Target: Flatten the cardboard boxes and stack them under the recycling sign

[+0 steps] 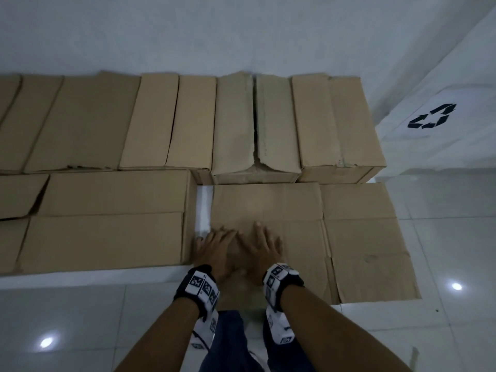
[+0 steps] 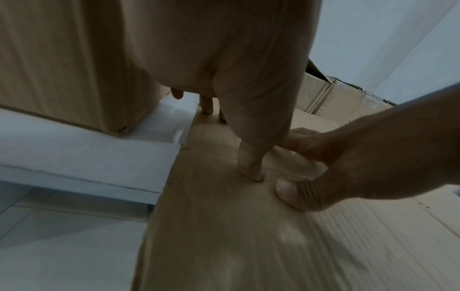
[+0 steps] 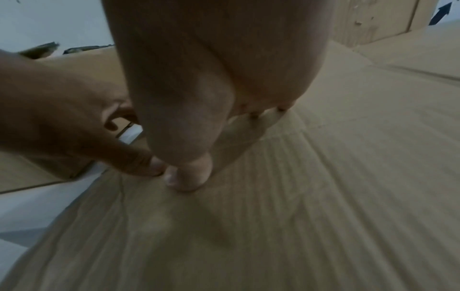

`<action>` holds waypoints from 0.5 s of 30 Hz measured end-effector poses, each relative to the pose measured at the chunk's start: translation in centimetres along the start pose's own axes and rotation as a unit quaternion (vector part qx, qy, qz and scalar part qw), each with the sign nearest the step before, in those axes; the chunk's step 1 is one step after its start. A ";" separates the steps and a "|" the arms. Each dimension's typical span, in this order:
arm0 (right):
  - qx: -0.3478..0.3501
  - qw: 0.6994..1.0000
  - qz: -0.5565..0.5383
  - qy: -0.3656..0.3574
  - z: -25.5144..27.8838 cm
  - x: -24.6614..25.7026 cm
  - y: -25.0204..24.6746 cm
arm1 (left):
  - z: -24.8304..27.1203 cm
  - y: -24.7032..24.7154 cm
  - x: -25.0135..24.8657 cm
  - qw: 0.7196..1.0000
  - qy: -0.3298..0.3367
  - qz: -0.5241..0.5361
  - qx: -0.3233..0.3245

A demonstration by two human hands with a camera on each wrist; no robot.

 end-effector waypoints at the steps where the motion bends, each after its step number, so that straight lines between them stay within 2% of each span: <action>1: 0.001 1.000 0.006 -0.006 -0.2 -0.4 -0.1 | 0.1 0.1 0.0 1.000 0.000 0.009 -0.004; 6: -0.010 1.000 -0.004 -0.003 1.1 -2.9 -0.1 | 0.4 0.0 0.0 1.000 -0.024 -0.016 -0.001; 8: -0.020 0.999 -0.016 0.024 2.6 -4.2 0.3 | 0.4 0.0 0.0 0.999 -0.027 -0.026 0.010; 15: -0.056 0.986 -0.049 0.149 5.9 -11.0 -0.8 | 1.1 -0.2 -1.0 0.998 -0.051 -0.019 -0.014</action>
Point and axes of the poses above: each hand's wrist, its own z-axis away from the middle knuckle, its own y-axis out of the palm, x = y × z, the point moved 4 cm from there along -z, towards the middle knuckle, and after that the axes turned 6 degrees about x, right-handed, at the moved point
